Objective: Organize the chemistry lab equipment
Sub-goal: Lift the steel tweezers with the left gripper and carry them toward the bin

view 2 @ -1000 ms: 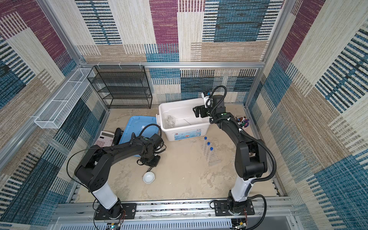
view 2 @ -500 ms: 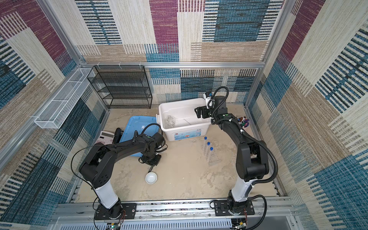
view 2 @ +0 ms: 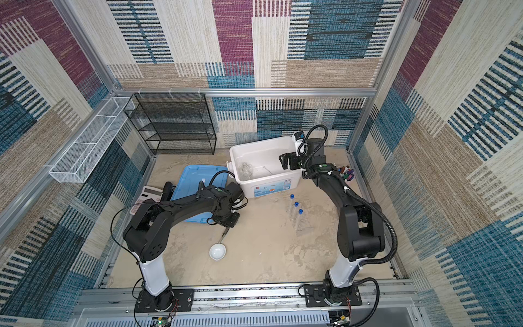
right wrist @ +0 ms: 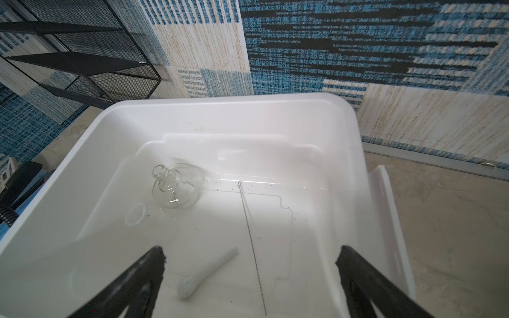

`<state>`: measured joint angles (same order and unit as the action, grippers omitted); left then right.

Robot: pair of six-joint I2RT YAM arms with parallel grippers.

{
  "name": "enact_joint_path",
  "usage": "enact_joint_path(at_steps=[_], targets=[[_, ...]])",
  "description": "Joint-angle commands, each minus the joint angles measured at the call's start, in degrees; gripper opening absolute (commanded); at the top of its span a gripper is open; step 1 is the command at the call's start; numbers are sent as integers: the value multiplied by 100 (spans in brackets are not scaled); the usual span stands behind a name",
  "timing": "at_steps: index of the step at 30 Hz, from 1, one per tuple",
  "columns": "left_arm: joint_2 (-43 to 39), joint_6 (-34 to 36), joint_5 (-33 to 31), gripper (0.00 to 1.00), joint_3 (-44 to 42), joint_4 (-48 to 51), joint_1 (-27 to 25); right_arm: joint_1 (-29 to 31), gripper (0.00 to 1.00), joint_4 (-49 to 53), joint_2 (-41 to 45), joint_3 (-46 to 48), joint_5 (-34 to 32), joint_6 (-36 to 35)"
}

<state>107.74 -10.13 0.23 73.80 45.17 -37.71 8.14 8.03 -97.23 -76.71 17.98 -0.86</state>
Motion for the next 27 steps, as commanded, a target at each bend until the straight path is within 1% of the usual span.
enact_joint_path(at_steps=[1,5,8,17,20,23,27], targets=[[16,287,-115,11,245,-208,-59,-14,100,-268,99,50,23,86],[-38,363,-66,10,483,-199,-134,-17,100,-277,173,94,45,87],[-139,330,-93,10,460,-194,-165,-18,100,-280,186,111,15,29],[-447,7,-110,10,15,-193,-177,-80,99,-317,121,36,-528,47],[-623,-48,-166,9,-40,-210,-183,-126,98,-253,67,-108,-826,-1],[-816,-59,-239,9,-31,-202,-184,-284,97,-223,22,-210,-1032,33],[-1068,-16,-306,9,71,-208,-184,-657,94,-218,-147,-351,-919,108]])
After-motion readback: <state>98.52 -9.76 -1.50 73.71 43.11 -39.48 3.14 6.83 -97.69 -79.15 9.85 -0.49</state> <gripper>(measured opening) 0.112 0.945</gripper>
